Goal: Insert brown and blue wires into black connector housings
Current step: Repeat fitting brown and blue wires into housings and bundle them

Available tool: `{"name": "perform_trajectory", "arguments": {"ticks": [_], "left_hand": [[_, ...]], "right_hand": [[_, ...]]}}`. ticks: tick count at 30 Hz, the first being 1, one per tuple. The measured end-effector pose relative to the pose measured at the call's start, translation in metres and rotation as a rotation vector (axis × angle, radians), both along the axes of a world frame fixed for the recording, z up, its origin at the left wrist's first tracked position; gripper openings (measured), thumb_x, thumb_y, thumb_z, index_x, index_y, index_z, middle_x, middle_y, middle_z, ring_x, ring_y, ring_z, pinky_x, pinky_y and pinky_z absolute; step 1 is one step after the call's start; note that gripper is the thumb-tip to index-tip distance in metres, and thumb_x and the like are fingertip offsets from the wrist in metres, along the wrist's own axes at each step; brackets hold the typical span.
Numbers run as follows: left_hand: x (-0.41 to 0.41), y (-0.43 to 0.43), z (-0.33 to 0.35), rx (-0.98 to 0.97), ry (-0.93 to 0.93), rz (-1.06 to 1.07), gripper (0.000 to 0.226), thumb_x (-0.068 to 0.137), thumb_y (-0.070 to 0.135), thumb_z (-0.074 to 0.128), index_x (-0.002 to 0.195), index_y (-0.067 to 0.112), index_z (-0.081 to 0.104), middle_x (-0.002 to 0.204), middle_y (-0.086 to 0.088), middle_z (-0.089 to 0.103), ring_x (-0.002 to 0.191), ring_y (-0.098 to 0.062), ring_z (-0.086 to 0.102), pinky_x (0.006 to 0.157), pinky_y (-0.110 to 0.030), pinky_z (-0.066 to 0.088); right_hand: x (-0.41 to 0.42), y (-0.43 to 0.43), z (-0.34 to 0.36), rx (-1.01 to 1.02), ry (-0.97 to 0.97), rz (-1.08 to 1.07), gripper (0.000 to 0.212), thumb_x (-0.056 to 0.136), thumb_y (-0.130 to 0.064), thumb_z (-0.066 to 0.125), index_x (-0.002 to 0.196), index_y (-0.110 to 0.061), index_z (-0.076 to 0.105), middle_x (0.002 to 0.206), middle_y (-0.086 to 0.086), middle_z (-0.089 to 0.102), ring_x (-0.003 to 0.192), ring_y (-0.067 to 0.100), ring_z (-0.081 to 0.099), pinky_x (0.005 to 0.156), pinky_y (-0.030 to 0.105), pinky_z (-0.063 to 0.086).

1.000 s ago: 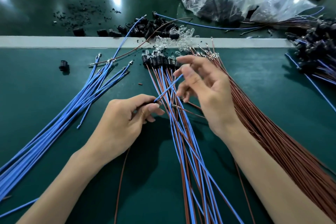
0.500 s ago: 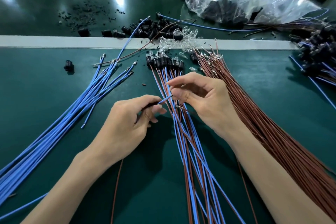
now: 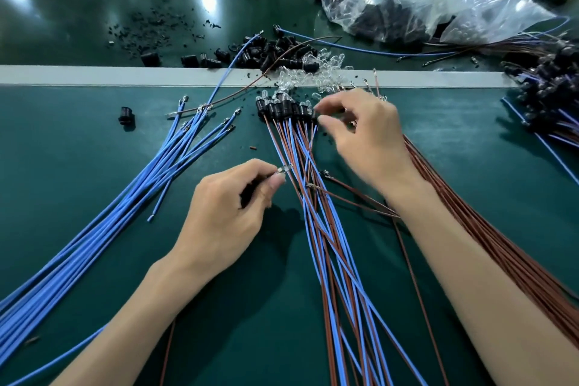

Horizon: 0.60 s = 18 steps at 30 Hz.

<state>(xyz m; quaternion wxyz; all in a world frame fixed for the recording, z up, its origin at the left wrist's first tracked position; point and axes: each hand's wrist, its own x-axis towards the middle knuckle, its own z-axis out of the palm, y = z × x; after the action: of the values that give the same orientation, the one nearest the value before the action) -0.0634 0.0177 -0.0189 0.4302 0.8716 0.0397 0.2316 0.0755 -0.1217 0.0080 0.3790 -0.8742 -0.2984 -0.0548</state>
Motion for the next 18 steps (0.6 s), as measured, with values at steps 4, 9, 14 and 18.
{"name": "perform_trajectory", "arguments": {"ticks": [4,9,14,18], "left_hand": [[-0.001,0.001,-0.003,-0.108,0.013,-0.011,0.012,0.09,0.009,0.061,0.092,0.021,0.059,0.067,0.012,0.065,0.06,-0.003,0.062,0.063,-0.018,0.051],[0.0,0.0,0.003,-0.259,0.087,0.022,0.019,0.09,0.003,0.061,0.087,0.022,0.061,0.075,0.009,0.068,0.063,-0.004,0.061,0.063,-0.013,0.048],[-0.003,-0.002,0.009,-0.344,0.11,0.027,0.008,0.091,0.018,0.06,0.084,0.02,0.064,0.077,0.001,0.064,0.06,-0.014,0.05,0.059,-0.023,0.042],[-0.001,-0.005,0.008,-0.349,0.151,0.004,0.009,0.089,0.015,0.062,0.081,0.021,0.064,0.066,0.012,0.06,0.055,-0.001,0.048,0.056,-0.01,0.037]], "right_hand": [[0.029,0.002,-0.012,-0.38,0.005,-0.171,0.022,0.088,-0.025,0.065,0.109,-0.019,0.066,0.11,0.008,0.058,0.101,0.029,0.057,0.086,0.034,0.044],[0.022,0.005,-0.018,-0.346,-0.093,-0.192,0.011,0.091,-0.018,0.061,0.099,-0.013,0.065,0.101,0.01,0.062,0.093,0.028,0.058,0.075,0.029,0.04],[-0.006,-0.004,0.002,0.038,-0.013,-0.03,0.007,0.091,-0.008,0.06,0.094,-0.01,0.065,0.09,0.005,0.066,0.08,0.018,0.065,0.073,0.025,0.051],[-0.043,-0.015,0.004,0.259,0.349,0.23,0.016,0.087,-0.003,0.064,0.098,-0.013,0.071,0.088,-0.005,0.068,0.074,0.001,0.066,0.068,0.011,0.05]]}}
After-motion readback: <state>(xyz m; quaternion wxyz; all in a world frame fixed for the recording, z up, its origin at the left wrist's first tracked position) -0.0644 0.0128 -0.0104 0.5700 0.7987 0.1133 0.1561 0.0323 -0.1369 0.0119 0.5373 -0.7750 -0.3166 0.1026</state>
